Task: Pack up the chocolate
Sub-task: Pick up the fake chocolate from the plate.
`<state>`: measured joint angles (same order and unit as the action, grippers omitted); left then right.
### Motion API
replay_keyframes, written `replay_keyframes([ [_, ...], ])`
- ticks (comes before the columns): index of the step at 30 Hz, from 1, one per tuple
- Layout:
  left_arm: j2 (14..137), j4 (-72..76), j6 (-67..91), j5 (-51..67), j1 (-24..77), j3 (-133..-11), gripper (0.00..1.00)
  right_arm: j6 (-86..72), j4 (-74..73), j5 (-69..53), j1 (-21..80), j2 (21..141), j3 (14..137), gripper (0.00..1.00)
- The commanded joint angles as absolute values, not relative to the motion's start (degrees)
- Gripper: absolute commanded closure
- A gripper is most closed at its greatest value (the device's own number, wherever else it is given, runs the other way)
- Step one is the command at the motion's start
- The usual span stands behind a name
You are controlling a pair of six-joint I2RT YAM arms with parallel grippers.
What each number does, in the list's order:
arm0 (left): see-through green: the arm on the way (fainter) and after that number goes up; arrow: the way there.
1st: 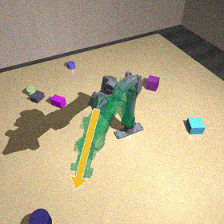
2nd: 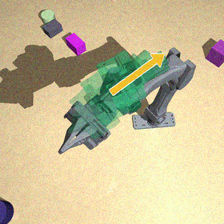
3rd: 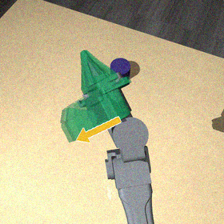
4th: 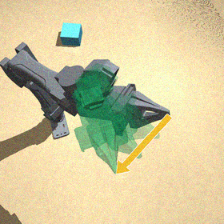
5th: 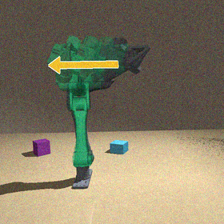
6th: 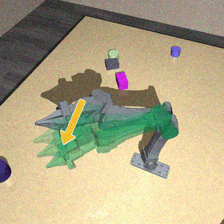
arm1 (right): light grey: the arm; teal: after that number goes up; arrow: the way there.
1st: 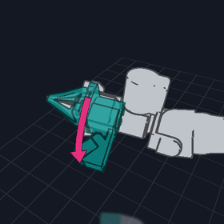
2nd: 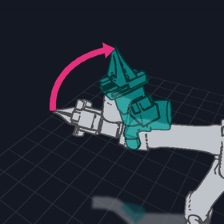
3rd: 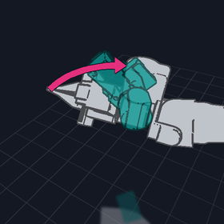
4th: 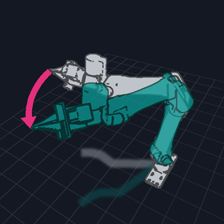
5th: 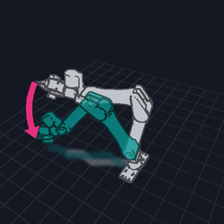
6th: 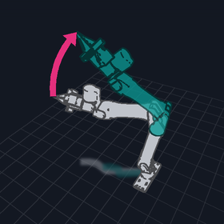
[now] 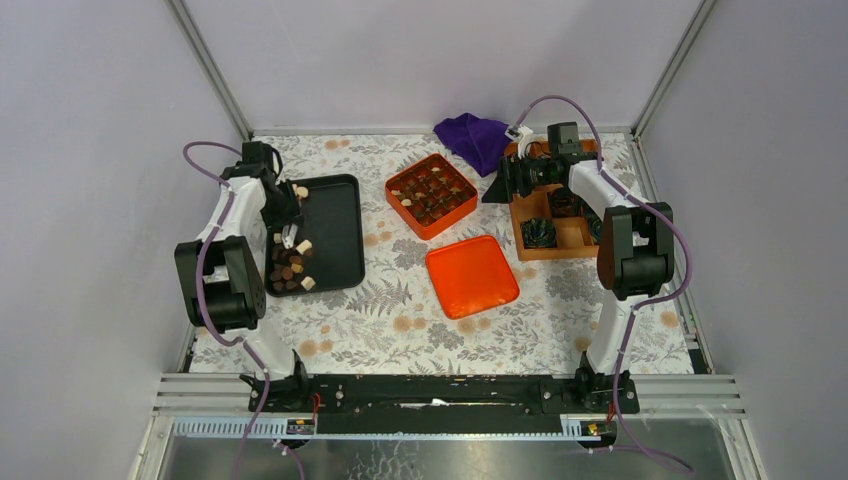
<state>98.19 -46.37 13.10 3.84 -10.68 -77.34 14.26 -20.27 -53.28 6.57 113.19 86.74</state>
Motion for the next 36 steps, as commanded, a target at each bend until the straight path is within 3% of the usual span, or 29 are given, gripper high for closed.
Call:
replay_keyframes([
  [1,98.84,-47.25,11.87,2.53,-11.24,-80.13,0.54,14.15,-19.52,-55.02,6.24,111.37,87.19,0.19],
  [23,99.29,-46.36,12.46,10.81,-11.13,-80.74,0.55,14.01,-19.56,-55.11,6.24,111.53,87.44,0.19],
  [36,100.12,-45.99,12.36,9.14,-10.43,-80.67,0.55,13.8,-19.56,-55.33,6.24,111.55,87.54,0.19],
])
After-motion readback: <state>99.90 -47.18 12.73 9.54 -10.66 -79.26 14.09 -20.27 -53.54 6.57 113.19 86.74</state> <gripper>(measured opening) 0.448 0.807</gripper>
